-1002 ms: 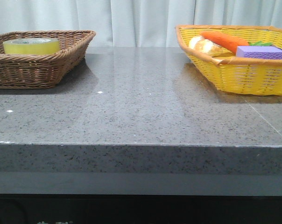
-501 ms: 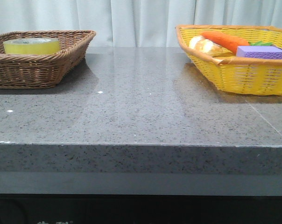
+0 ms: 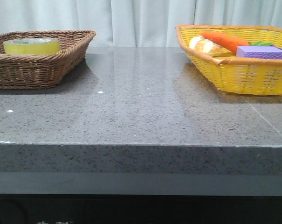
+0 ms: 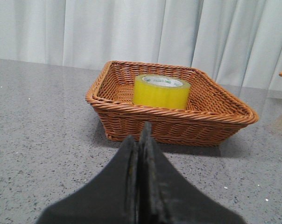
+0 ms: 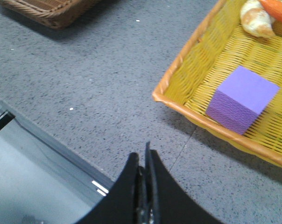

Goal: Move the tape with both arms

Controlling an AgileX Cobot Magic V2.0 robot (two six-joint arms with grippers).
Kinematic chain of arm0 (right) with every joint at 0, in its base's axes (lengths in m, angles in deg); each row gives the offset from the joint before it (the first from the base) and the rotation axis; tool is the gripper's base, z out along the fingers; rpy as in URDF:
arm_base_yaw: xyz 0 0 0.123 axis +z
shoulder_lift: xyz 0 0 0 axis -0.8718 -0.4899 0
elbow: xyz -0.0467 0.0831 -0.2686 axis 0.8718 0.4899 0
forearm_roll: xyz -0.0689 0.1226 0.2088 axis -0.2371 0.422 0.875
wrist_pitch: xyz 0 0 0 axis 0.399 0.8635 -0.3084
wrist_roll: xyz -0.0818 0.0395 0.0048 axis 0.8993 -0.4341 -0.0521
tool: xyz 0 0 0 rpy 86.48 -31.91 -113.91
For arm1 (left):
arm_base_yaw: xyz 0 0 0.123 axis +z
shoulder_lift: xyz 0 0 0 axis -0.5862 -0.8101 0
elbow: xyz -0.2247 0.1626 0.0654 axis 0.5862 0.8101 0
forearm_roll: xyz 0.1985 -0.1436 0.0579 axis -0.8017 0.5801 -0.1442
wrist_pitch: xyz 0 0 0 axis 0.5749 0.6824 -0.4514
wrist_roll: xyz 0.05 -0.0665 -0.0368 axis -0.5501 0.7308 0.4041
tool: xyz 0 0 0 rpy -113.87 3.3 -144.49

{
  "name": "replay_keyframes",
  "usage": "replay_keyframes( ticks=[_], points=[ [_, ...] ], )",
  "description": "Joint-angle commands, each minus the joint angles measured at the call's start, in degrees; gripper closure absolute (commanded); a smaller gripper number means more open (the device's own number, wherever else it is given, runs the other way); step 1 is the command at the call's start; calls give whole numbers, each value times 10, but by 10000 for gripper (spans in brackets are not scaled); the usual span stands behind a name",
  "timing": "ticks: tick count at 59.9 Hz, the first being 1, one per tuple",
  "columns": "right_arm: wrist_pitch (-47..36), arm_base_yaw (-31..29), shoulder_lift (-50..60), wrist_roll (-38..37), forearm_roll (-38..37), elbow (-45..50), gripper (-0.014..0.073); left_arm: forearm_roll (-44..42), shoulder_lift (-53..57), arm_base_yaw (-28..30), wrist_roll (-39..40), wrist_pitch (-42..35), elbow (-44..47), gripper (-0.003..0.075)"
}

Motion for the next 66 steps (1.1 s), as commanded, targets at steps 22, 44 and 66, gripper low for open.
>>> replay_keyframes(
  ticks=[22, 44, 66],
  points=[
    [-289, -197, 224, 1, 34, 243, 662, 1, 11, -3, 5, -47, 4, 741],
    [-410, -269, 358, 1, 51, 425, 662, 1, 11, -3, 5, -47, 4, 741],
    [-484, -274, 404, 1, 51, 500, 662, 1, 10, -3, 5, -47, 4, 741]
  ],
)
